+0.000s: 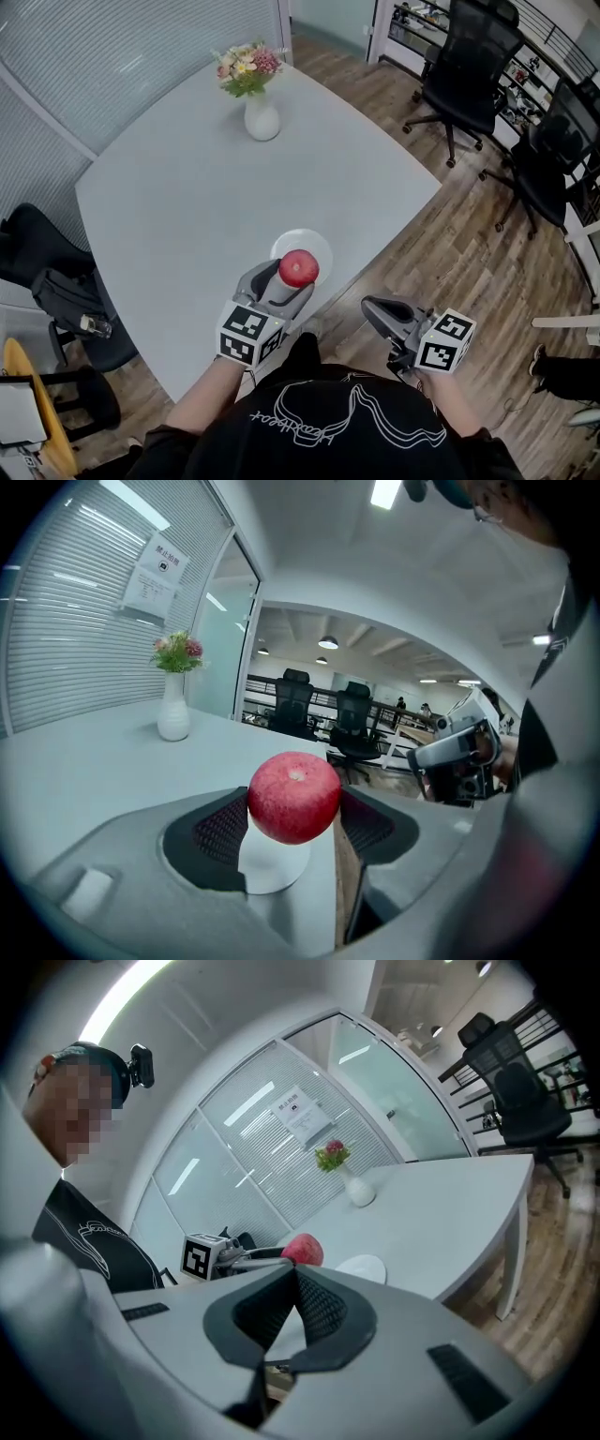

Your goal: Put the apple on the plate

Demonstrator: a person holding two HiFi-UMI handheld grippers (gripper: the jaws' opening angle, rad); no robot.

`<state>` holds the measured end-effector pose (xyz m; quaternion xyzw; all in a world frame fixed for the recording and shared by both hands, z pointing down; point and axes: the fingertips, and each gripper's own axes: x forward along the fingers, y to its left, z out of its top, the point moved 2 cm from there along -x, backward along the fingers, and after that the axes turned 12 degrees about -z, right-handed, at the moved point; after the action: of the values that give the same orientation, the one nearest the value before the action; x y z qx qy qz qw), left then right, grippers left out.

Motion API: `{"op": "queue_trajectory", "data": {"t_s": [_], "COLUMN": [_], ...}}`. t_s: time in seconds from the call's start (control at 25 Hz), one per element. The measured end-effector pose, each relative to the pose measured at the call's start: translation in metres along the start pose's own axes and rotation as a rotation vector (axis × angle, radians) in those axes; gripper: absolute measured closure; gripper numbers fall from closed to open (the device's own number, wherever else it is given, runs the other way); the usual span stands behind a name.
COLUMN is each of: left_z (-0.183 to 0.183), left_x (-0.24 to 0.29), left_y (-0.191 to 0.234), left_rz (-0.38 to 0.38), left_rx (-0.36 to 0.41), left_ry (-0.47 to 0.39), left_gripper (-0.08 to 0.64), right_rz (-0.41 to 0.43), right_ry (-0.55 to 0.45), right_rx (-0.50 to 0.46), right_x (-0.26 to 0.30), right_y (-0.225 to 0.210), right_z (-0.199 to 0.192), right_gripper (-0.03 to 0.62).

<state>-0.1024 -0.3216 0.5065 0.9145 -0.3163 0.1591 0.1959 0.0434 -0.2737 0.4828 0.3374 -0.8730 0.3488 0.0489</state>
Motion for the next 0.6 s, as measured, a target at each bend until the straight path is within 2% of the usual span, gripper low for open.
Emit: {"op": "queue_trajectory", "data": {"t_s": [0.36,0.6], "left_z": [-0.022,-0.041], "left_x": [0.033,0.050], "left_y": [0.026,0.037], "left_rz": [0.009,0.024], "left_rx": [0.035,0.028], "left_ry": [0.059,0.084], "left_gripper": [0.244,0.244], "right_rz": [-0.044,-0.055], "right_ry": [0.026,0.029], "right_rx": [0.061,0.073], "right_x": [0.003,0.003], "right_y": [-0.031,-0.042], "right_z": [-0.012,-0.010], "right_gripper": [0.583,0.583]}}
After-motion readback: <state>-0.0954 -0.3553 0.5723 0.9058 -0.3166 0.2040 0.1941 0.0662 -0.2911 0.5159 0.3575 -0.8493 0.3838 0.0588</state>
